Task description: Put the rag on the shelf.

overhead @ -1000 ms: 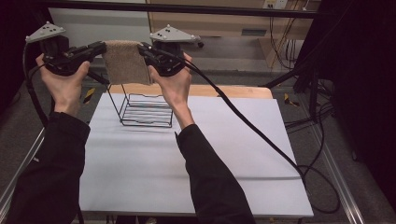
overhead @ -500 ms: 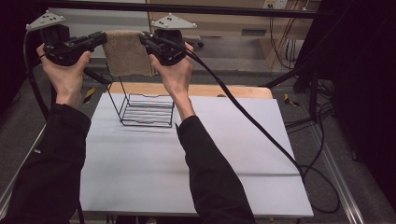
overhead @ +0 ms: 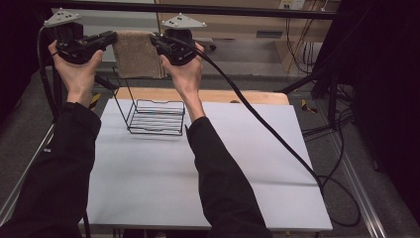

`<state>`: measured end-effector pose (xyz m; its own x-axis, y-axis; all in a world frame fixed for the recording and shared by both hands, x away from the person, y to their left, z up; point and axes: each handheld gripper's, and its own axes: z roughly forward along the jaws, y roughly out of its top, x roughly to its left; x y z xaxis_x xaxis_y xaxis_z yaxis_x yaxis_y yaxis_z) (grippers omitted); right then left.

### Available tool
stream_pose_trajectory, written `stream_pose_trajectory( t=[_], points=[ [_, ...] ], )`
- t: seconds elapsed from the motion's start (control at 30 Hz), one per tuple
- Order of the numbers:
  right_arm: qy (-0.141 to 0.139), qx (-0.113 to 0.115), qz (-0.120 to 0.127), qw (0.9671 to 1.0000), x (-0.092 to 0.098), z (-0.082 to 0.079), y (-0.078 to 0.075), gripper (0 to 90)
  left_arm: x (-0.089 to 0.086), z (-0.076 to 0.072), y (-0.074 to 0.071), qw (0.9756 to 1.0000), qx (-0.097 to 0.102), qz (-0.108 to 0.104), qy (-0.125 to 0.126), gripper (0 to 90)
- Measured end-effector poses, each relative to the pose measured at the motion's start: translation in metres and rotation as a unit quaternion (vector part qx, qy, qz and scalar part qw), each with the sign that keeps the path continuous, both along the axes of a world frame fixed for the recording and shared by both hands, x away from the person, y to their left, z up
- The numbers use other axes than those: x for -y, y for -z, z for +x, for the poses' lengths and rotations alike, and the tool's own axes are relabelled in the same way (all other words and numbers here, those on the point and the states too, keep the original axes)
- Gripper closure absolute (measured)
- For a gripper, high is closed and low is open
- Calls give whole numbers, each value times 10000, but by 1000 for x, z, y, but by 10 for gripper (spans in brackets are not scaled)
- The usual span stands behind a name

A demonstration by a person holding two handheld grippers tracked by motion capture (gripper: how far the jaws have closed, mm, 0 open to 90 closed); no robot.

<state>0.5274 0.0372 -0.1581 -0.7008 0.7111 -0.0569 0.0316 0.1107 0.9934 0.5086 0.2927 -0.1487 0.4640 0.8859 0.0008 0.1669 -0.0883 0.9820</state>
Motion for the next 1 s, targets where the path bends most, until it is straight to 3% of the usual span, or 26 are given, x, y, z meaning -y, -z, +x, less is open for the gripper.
stream_pose_trajectory(
  t=[0.23, 0.47, 0.63, 1.0],
  points=[
    [0, 26, -94, 10000, -1, 7, 4, 839, -2, 9, 6, 10000, 43, -55, 26, 860],
    [57, -12, -160, 9999, -3, 15, 10, 838, 1, 18, 11, 9999, -24, 93, -53, 860],
    [59, 2, -317, 9995, -4, 16, 14, 838, 1, 19, 20, 9998, -93, 165, -26, 860],
    [-19, -216, -453, 9987, -3, 14, 36, 836, 0, 15, 43, 9990, -297, 311, 76, 860]
  ],
)
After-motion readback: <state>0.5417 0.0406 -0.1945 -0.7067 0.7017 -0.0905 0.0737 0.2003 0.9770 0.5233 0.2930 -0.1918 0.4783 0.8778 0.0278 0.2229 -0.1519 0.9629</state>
